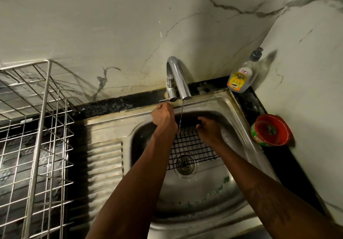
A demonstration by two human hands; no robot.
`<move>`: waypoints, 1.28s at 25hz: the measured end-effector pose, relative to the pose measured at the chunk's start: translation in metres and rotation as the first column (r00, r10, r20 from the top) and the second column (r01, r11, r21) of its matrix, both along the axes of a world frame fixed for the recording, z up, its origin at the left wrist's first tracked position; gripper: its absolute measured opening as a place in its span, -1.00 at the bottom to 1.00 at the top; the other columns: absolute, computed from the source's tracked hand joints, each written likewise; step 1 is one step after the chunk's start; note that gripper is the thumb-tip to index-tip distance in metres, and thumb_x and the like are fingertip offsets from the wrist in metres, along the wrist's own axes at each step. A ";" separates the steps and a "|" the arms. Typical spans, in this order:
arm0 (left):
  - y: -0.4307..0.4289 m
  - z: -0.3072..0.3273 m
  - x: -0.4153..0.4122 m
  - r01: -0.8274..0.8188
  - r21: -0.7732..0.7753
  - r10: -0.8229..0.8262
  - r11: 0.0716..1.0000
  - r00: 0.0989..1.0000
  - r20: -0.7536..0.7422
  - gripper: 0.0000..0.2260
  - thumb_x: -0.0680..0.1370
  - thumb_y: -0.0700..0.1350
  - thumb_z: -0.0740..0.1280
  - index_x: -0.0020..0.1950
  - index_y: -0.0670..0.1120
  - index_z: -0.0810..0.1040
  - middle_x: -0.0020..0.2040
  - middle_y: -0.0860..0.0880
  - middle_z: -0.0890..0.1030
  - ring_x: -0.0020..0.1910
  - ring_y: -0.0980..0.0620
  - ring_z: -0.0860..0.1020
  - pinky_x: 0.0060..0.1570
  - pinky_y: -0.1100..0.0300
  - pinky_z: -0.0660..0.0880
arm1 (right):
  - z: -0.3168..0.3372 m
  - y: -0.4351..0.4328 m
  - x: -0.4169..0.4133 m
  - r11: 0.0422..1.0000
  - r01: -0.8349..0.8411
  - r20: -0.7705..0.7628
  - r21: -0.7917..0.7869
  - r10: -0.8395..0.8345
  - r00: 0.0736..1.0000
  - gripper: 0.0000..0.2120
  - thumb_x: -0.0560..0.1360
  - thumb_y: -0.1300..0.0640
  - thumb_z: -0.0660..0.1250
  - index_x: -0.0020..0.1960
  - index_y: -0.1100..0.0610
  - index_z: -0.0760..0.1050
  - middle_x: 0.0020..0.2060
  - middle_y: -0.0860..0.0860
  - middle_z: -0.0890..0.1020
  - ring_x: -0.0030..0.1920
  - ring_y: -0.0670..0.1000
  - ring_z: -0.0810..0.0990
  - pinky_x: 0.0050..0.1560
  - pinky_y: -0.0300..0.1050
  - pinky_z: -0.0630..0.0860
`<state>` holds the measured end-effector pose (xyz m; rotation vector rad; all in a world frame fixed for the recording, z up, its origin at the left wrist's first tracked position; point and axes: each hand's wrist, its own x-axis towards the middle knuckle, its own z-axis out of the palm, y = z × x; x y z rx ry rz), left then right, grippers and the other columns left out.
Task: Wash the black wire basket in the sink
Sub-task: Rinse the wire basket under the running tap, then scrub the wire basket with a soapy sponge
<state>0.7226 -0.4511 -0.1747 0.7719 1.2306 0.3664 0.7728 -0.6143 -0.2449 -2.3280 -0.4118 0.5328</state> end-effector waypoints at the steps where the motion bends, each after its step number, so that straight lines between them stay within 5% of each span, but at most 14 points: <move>1: 0.000 0.006 0.003 0.048 0.017 -0.049 0.999 0.999 0.015 -0.90 0.64 -0.16 0.24 0.02 -0.07 0.55 -0.20 0.01 0.49 -0.29 0.10 0.48 -0.27 0.19 0.49 | 0.003 0.003 -0.004 1.000 -0.017 0.004 0.025 0.017 1.000 -0.63 0.61 0.19 0.31 0.40 0.18 0.49 0.28 0.18 0.61 0.26 0.11 0.59 0.26 -0.13 0.47; 3: -0.003 0.012 0.007 0.070 0.019 -0.070 0.997 0.997 0.020 -0.87 0.65 -0.15 0.18 -0.05 -0.07 0.48 -0.20 0.01 0.47 -0.29 0.09 0.45 -0.27 0.20 0.45 | 0.007 0.008 -0.008 0.997 -0.029 0.020 0.066 0.028 0.999 -0.64 0.60 0.18 0.32 0.38 0.19 0.52 0.27 0.18 0.61 0.29 0.11 0.58 0.35 0.02 0.47; 6: -0.016 0.014 0.006 0.058 0.145 -0.055 0.988 0.998 -0.019 -0.82 0.67 -0.18 0.21 0.13 -0.05 0.61 -0.07 -0.08 0.63 -0.19 0.03 0.55 -0.13 0.10 0.55 | 0.018 0.010 -0.014 0.988 -0.014 0.003 0.156 0.013 1.000 -0.67 0.59 0.22 0.34 0.34 0.24 0.54 0.25 0.20 0.63 0.29 0.10 0.59 0.33 0.02 0.50; 9: -0.021 0.021 0.000 0.380 0.447 -0.309 0.810 0.924 -0.225 -0.63 0.64 -0.26 0.23 0.39 0.06 0.50 0.13 -0.05 0.62 -0.15 0.04 0.60 -0.02 0.05 0.67 | 0.026 0.012 -0.016 0.977 0.029 -0.006 0.211 -0.028 1.000 -0.68 0.56 0.27 0.36 0.31 0.26 0.56 0.22 0.20 0.64 0.28 0.08 0.60 0.32 -0.03 0.52; 12: -0.019 0.028 -0.004 0.576 0.508 -0.407 0.640 0.816 -0.411 -0.58 0.60 -0.25 0.27 0.47 -0.06 0.43 0.25 -0.12 0.61 -0.08 -0.03 0.64 0.07 -0.04 0.67 | 0.033 0.013 -0.017 0.972 0.035 -0.028 0.234 -0.029 0.999 -0.68 0.55 0.29 0.37 0.30 0.25 0.57 0.22 0.16 0.65 0.27 0.06 0.61 0.32 -0.03 0.53; 14: -0.027 0.036 -0.010 0.604 0.502 -0.425 0.620 0.795 -0.432 -0.53 0.59 -0.24 0.29 0.52 -0.06 0.40 0.22 -0.11 0.60 0.01 -0.09 0.66 0.10 -0.07 0.66 | 0.042 0.014 -0.018 0.972 0.040 -0.028 0.230 -0.035 0.999 -0.69 0.55 0.29 0.38 0.29 0.25 0.58 0.22 0.15 0.65 0.25 0.06 0.62 0.30 -0.05 0.53; 17: -0.043 0.038 -0.016 0.524 0.490 -0.358 0.697 0.846 -0.396 -0.58 0.57 -0.23 0.34 0.43 -0.04 0.51 0.14 -0.06 0.60 0.08 -0.10 0.66 0.14 -0.05 0.65 | 0.060 0.011 -0.020 0.977 0.000 0.016 0.212 -0.003 1.000 -0.69 0.55 0.27 0.38 0.29 0.20 0.59 0.19 0.11 0.67 0.21 0.03 0.63 0.27 -0.05 0.55; 21: -0.077 0.029 -0.010 0.581 0.462 -0.433 0.670 0.811 -0.393 -0.93 0.57 -0.16 0.41 0.00 -0.06 0.70 -0.05 -0.01 0.69 -0.01 0.00 0.67 0.13 0.07 0.64 | 0.086 -0.017 -0.016 0.982 -0.013 0.130 0.190 -0.012 0.991 -0.68 0.43 0.27 0.46 0.18 0.14 0.66 0.04 0.04 0.73 0.05 -0.02 0.69 0.14 -0.07 0.63; 25: -0.118 0.031 0.015 0.591 0.455 -0.511 0.666 0.806 -0.299 -0.90 0.50 -0.13 0.51 0.00 0.00 0.75 -0.01 0.00 0.75 -0.02 0.01 0.71 0.17 0.09 0.64 | 0.107 -0.068 0.004 0.979 0.023 0.163 0.204 -0.057 0.985 -0.70 0.32 0.23 0.45 0.05 0.17 0.69 -0.07 0.08 0.74 -0.06 0.04 0.71 0.02 -0.01 0.65; 29: -0.160 0.022 0.049 0.673 0.402 -0.614 0.621 0.736 -0.285 -0.93 0.39 -0.08 0.55 -0.26 0.07 0.71 -0.07 -0.07 0.77 0.00 -0.13 0.73 0.15 -0.04 0.65 | 0.124 -0.133 0.036 0.972 0.228 0.447 -0.054 -0.180 0.876 -0.87 0.41 0.21 0.38 -0.10 0.12 0.69 -0.14 0.12 0.72 -0.08 0.21 0.67 -0.07 -0.01 0.56; 32: -0.190 0.023 0.051 0.725 0.303 -0.681 0.619 0.687 -0.254 -0.81 0.48 -0.20 0.51 -0.26 0.06 0.66 -0.18 -0.13 0.73 -0.22 -0.08 0.70 0.01 -0.04 0.69 | 0.115 -0.170 0.055 0.869 0.239 0.395 -0.432 -0.056 0.917 -0.70 0.53 -0.03 0.35 0.04 0.21 0.62 -0.01 0.19 0.68 0.05 0.26 0.65 0.01 0.02 0.55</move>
